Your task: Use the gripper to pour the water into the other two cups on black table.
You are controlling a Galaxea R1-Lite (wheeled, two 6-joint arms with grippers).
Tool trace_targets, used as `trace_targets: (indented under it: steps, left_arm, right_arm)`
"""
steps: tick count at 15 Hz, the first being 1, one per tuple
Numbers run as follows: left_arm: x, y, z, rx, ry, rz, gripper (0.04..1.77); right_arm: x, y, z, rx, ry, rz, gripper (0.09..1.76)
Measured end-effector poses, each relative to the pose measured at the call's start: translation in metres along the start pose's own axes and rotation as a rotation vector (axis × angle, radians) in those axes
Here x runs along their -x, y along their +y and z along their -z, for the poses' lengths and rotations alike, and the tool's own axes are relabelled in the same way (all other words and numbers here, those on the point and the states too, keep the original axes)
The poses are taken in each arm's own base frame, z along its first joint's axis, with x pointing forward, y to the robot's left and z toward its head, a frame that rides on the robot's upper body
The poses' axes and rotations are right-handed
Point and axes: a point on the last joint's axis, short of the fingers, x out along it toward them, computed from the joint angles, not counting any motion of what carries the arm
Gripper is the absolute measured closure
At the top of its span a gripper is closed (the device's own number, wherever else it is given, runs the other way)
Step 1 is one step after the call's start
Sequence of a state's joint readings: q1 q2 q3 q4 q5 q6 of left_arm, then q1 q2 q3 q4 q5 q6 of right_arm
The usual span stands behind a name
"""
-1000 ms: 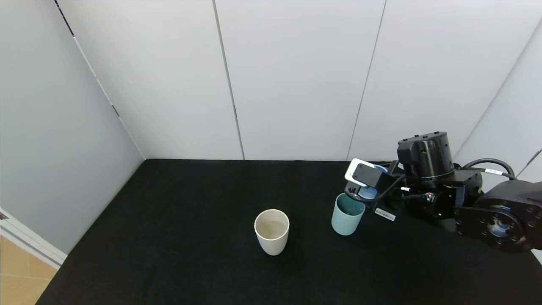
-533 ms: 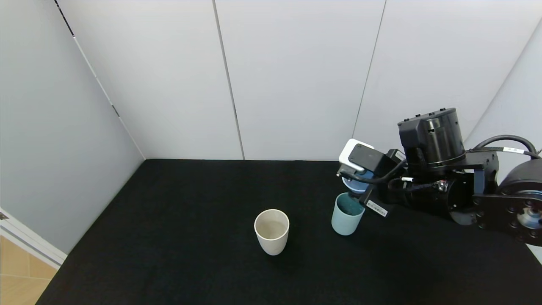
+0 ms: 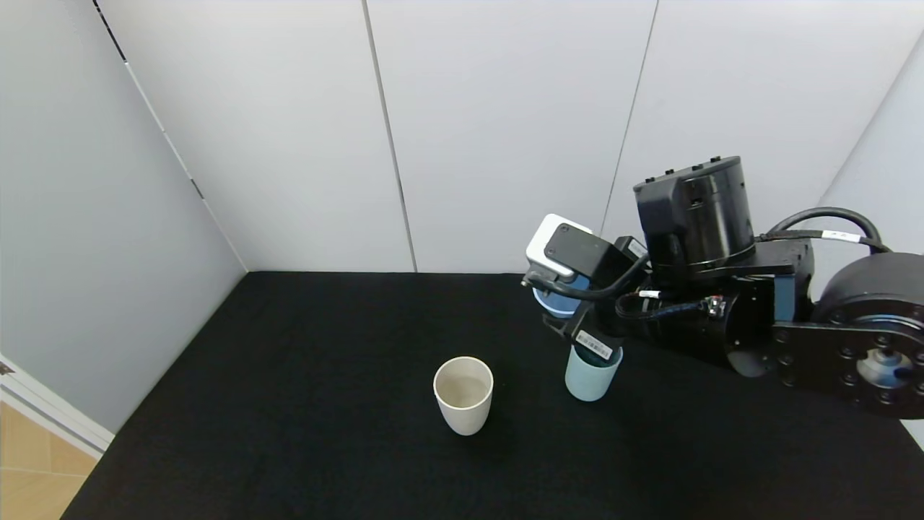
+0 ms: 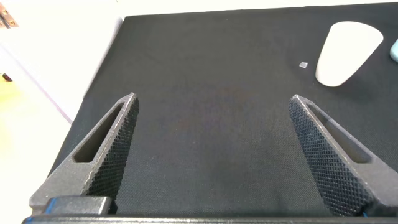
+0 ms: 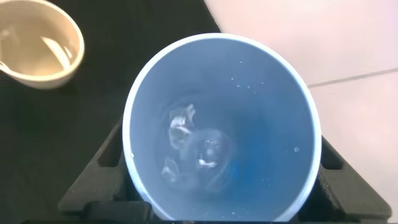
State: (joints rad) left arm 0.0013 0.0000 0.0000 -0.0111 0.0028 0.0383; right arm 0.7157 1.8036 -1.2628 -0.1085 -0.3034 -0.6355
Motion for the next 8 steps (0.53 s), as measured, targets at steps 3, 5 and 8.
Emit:
trace_targets:
  steps: [3, 5, 8]
  left_arm:
    - [0.000, 0.000, 0.000, 0.000, 0.000, 0.000, 0.09]
    - [0.000, 0.000, 0.000, 0.000, 0.000, 0.000, 0.09]
    - [0.000, 0.000, 0.000, 0.000, 0.000, 0.000, 0.09]
  right_arm:
    - [-0.012, 0.006, -0.008, 0.010, -0.010, -0.009, 0.53]
    - [-0.020, 0.012, -0.009, 0.027, -0.004, -0.018, 0.53]
    - [-0.032, 0.024, -0.012, 0.051, 0.004, -0.039, 0.53]
